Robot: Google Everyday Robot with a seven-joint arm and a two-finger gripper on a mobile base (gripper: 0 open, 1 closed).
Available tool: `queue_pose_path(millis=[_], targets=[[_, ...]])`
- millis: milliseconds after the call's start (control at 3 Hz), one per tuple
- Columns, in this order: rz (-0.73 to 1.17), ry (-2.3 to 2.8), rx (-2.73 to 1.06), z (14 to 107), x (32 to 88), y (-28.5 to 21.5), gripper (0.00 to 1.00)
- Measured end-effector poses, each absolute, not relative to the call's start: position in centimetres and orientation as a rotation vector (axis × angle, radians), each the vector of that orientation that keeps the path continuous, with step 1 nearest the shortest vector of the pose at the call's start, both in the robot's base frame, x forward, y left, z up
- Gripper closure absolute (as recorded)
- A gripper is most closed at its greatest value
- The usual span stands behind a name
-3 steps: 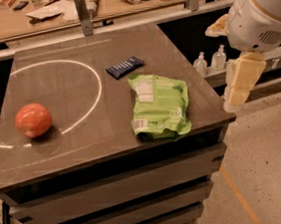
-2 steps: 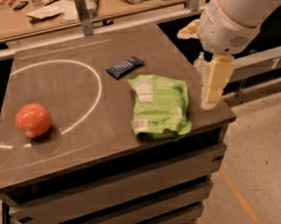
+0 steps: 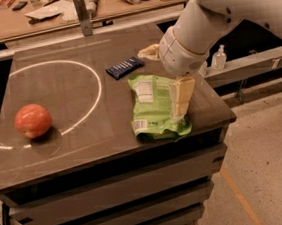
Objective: Move green rice chip bag near apple
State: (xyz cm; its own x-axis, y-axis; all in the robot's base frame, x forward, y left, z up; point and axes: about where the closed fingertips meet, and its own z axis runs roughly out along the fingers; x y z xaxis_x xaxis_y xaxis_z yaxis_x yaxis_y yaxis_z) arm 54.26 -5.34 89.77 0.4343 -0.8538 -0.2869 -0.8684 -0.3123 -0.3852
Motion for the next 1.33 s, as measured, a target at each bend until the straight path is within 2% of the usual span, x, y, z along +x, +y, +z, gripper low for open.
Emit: queue_pose_path(millis=[667, 1333], targets=[[0.008, 1.396, -2.261, 88.0, 54.8, -4.4, 0.0], [-0.112, 1.3, -2.379, 89.3, 54.2, -5.5, 0.0]])
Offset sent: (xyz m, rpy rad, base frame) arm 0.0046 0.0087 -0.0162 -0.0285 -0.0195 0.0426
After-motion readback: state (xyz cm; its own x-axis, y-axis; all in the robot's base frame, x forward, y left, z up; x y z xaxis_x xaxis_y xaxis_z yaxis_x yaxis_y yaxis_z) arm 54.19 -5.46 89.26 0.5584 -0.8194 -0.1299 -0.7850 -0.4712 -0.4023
